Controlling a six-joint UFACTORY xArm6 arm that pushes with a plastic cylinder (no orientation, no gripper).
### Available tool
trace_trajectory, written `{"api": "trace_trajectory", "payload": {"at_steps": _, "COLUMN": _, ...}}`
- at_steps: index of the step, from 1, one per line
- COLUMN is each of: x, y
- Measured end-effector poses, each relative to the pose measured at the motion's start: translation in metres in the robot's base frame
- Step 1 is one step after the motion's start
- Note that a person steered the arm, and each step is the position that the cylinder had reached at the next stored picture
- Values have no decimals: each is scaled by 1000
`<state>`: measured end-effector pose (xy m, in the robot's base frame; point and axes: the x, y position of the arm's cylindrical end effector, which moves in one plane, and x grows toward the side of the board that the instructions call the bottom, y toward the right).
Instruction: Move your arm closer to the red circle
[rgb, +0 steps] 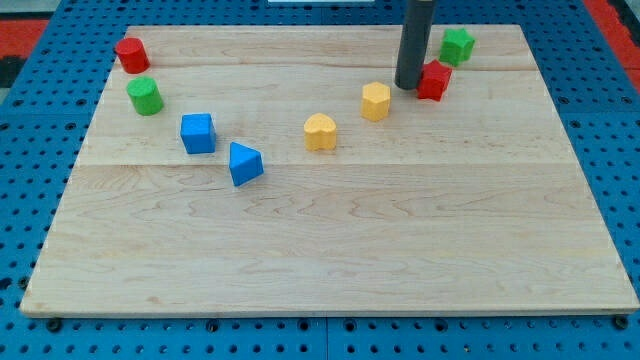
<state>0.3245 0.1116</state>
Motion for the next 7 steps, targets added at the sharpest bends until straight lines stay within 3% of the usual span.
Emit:
{"api": "trace_trajectory", "payload": {"at_steps": 1, "x": 34, "y": -21}}
{"api": "trace_trajectory", "payload": {"at_steps": 2, "x": -21, "y": -107}}
{"api": "trace_trajectory", "payload": {"at_steps": 3, "x": -49, "y": -199}}
{"api": "trace_trajectory", "payload": {"at_steps": 4, "x": -73, "y": -185}}
{"api": "trace_trajectory", "payload": {"at_steps": 6, "x": -98, "y": -224}}
{"api": "trace_trajectory", "payload": {"at_steps": 7, "x": -131, "y": -252}}
